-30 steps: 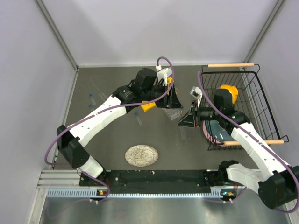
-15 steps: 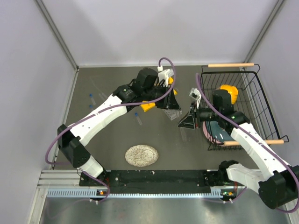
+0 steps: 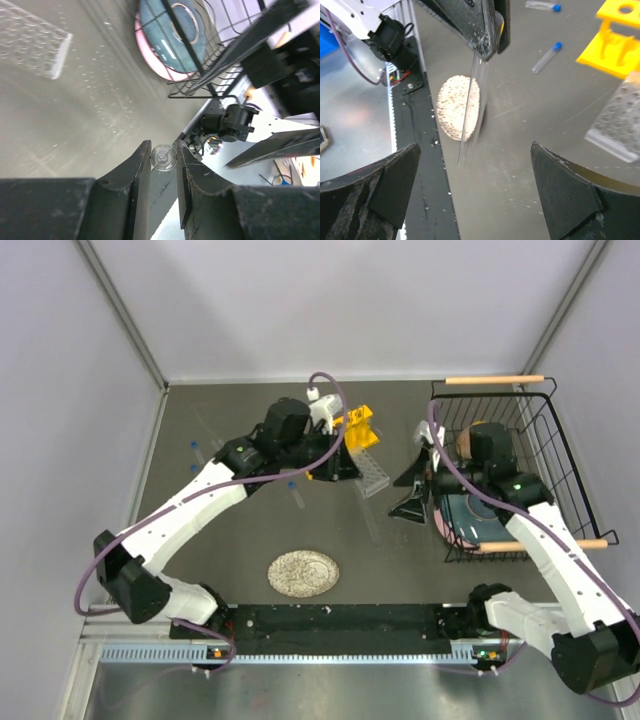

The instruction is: Organize the chemistry lab equipment

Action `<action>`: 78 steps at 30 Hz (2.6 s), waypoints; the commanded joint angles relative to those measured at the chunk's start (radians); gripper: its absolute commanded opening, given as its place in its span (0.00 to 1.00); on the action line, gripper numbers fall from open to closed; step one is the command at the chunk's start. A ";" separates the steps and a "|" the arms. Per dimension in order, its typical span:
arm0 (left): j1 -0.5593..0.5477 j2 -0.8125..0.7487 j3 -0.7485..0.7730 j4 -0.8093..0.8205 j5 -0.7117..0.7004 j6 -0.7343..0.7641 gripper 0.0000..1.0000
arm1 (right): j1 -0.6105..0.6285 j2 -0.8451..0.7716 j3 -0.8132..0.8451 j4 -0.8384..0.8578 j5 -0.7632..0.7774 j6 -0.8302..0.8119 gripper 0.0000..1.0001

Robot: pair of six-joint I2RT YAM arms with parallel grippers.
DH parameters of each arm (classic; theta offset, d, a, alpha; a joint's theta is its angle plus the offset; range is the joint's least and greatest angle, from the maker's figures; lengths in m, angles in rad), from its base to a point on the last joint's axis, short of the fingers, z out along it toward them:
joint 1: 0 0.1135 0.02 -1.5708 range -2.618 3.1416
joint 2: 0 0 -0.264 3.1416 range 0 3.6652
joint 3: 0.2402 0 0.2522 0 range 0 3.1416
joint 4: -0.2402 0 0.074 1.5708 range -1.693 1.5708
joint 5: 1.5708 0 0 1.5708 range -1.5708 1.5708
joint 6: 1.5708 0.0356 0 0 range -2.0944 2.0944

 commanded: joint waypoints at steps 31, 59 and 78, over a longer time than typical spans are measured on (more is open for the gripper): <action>0.182 0.321 0.422 0.117 -0.475 0.506 0.08 | -0.483 -0.055 -0.091 0.069 -0.191 -0.184 0.99; 0.194 0.461 0.471 0.144 -0.437 0.487 0.08 | -0.482 -0.052 -0.092 0.069 -0.157 -0.196 0.99; 0.193 0.456 0.408 0.174 -0.439 0.478 0.08 | -0.482 -0.049 -0.092 0.068 -0.157 -0.199 0.99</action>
